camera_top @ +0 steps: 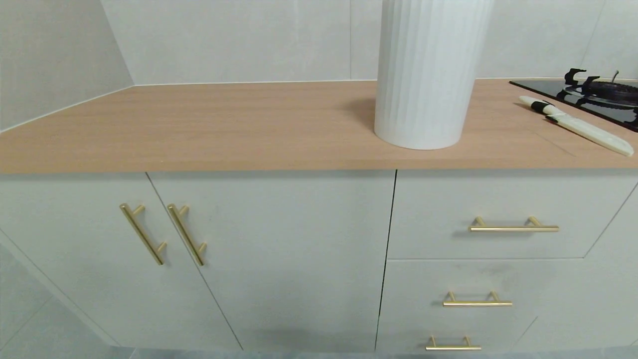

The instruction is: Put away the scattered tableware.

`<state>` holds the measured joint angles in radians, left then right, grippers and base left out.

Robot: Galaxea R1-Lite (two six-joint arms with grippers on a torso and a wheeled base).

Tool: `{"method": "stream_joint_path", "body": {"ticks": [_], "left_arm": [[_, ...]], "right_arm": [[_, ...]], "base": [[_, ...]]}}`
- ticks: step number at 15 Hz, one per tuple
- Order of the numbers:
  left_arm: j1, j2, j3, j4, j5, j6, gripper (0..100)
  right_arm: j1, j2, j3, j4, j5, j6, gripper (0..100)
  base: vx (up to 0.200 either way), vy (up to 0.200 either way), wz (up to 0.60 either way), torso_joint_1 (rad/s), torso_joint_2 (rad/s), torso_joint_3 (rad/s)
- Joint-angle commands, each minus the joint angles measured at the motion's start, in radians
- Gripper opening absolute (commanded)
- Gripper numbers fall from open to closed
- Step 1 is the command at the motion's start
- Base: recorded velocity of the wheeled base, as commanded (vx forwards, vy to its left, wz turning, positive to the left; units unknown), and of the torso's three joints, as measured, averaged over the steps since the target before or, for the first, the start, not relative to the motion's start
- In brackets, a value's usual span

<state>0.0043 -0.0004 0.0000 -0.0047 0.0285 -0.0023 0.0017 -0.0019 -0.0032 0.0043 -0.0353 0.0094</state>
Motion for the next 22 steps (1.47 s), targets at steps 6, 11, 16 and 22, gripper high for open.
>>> {"method": "stream_joint_path", "body": {"ticks": [6,11,16,22], "left_arm": [[0.0,0.0,0.0,0.002,0.001,-0.002,100],[0.0,0.0,0.0,0.002,0.001,-0.004,100],[0.0,0.0,0.0,0.0,0.001,0.005,100],[0.0,0.0,0.0,0.0,0.001,0.016,100]], "right_arm": [[0.0,0.002,0.0,0.0,0.0,0.0,100],[0.0,0.002,0.0,0.0,0.0,0.0,100],[0.0,0.002,0.0,0.0,0.0,0.0,100],[0.0,0.002,0.0,0.0,-0.001,0.0,100]], "base": [[0.0,0.0,-0.1,0.0,0.0,0.0],[0.0,0.0,0.0,0.0,0.0,0.0],[0.0,0.0,0.0,0.0,0.0,0.0],[0.0,-0.133,0.0,0.006,0.0,0.002]]}}
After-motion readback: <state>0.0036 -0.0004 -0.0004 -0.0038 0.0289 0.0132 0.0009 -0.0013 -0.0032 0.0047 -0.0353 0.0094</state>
